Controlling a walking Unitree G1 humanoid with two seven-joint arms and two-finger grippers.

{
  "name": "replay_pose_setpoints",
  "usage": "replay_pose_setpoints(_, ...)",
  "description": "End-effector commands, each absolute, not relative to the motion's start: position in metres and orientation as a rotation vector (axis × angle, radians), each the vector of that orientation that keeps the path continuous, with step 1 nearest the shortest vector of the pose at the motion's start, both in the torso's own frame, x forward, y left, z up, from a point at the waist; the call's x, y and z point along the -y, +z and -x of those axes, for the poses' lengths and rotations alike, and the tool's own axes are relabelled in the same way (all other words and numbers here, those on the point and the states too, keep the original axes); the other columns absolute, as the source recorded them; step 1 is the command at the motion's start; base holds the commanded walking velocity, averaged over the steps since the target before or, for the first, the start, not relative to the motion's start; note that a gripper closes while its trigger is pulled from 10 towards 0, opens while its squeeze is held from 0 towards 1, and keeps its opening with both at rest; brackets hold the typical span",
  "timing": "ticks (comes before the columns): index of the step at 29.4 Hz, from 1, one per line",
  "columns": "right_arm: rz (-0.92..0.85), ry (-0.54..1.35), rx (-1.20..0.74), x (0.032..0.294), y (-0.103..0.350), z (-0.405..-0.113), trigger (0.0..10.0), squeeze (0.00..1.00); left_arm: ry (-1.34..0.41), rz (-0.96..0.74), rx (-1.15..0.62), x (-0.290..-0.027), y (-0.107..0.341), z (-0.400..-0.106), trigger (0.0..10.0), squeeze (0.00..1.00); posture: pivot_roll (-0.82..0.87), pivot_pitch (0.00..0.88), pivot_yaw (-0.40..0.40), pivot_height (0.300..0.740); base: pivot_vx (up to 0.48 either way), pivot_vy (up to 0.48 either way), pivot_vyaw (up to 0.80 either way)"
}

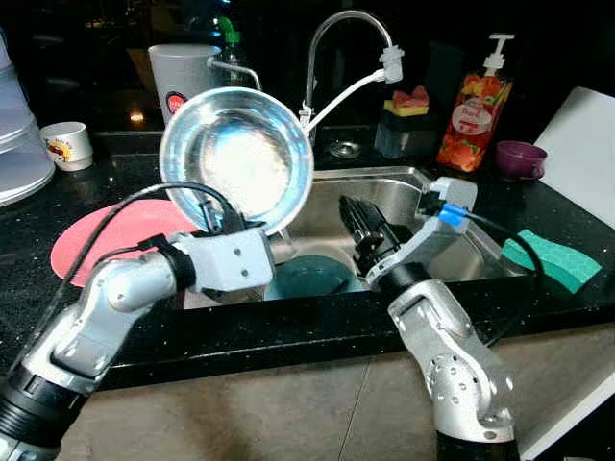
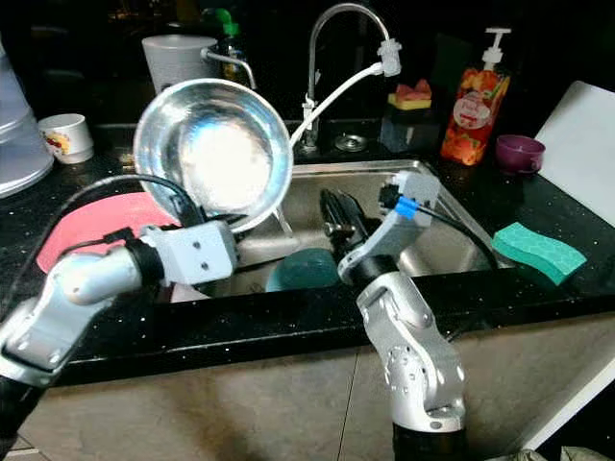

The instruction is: Kitchen organization

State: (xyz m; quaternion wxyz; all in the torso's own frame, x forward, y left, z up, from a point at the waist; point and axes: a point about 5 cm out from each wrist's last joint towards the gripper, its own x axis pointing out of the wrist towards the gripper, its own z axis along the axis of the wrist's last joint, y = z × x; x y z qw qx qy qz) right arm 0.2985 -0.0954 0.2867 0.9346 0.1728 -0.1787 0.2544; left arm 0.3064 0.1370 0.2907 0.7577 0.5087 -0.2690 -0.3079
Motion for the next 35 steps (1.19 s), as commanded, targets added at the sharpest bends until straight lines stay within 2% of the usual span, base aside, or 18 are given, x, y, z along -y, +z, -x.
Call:
replay_pose_setpoints(1, -0.341, 0.554, 0.361, 0.094, 0.288, -0.295, 10.0, 0.0, -0.671, -1.133, 0.626, -0.134, 0.295, -0.304, 10.0, 0.0, 0.08, 0.111, -0.033, 0.74, 0.0, 0.0, 0.0)
replay_pose_setpoints(11, -0.293, 0.58, 0.327, 0.089, 0.285, -0.295, 10.0, 0.0, -0.734, -1.13, 0.676, -0.12, 0.289, -0.298, 10.0, 0.0, 0.08, 0.104, -0.036, 0.74, 0.0, 0.0, 0.0)
replay_pose_setpoints(23, -0.328, 0.556, 0.289, 0.088, 0.281, -0.301, 10.0, 0.0, -0.803, -1.123, 0.735, -0.103, 0.281, -0.289, 10.0, 0.0, 0.08, 0.111, -0.039, 0.74, 0.0, 0.0, 0.0)
replay_pose_setpoints(28, -0.342, 0.48, 0.176, 0.086, 0.268, -0.315, 10.0, 0.0, -0.843, -1.168, 0.77, -0.094, 0.272, -0.283, 10.0, 0.0, 0.08, 0.113, -0.045, 0.74, 0.0, 0.0, 0.0)
replay_pose_setpoints(29, -0.319, 0.475, 0.144, 0.084, 0.263, -0.318, 8.8, 0.0, -0.838, -1.195, 0.782, -0.093, 0.271, -0.283, 10.0, 0.0, 0.08, 0.113, -0.047, 0.74, 0.0, 0.0, 0.0)
replay_pose_setpoints(30, -0.303, 0.472, 0.123, 0.083, 0.259, -0.32, 8.8, 0.0, -0.833, -1.214, 0.79, -0.092, 0.27, -0.284, 10.0, 0.0, 0.08, 0.113, -0.047, 0.74, 0.0, 0.0, 0.0)
replay_pose_setpoints(31, -0.284, 0.475, 0.062, 0.08, 0.251, -0.323, 9.3, 0.0, -0.811, -1.257, 0.802, -0.092, 0.268, -0.286, 10.0, 0.0, 0.08, 0.113, -0.05, 0.74, 0.0, 0.0, 0.0)
replay_pose_setpoints(33, -0.282, 0.477, 0.043, 0.078, 0.249, -0.323, 9.3, 0.0, -0.802, -1.274, 0.808, -0.092, 0.267, -0.287, 10.0, 0.0, 0.08, 0.113, -0.05, 0.74, 0.0, 0.0, 0.0)
replay_pose_setpoints(34, -0.28, 0.483, 0.028, 0.077, 0.247, -0.324, 10.0, 0.0, -0.794, -1.286, 0.808, -0.092, 0.266, -0.288, 10.0, 0.0, 0.08, 0.114, -0.054, 0.74, 0.0, 0.0, 0.0)
replay_pose_setpoints(35, -0.276, 0.492, 0.018, 0.075, 0.246, -0.324, 10.0, 0.0, -0.795, -1.294, 0.808, -0.092, 0.265, -0.289, 10.0, 0.0, 0.08, 0.114, -0.054, 0.74, 0.0, 0.0, 0.0)
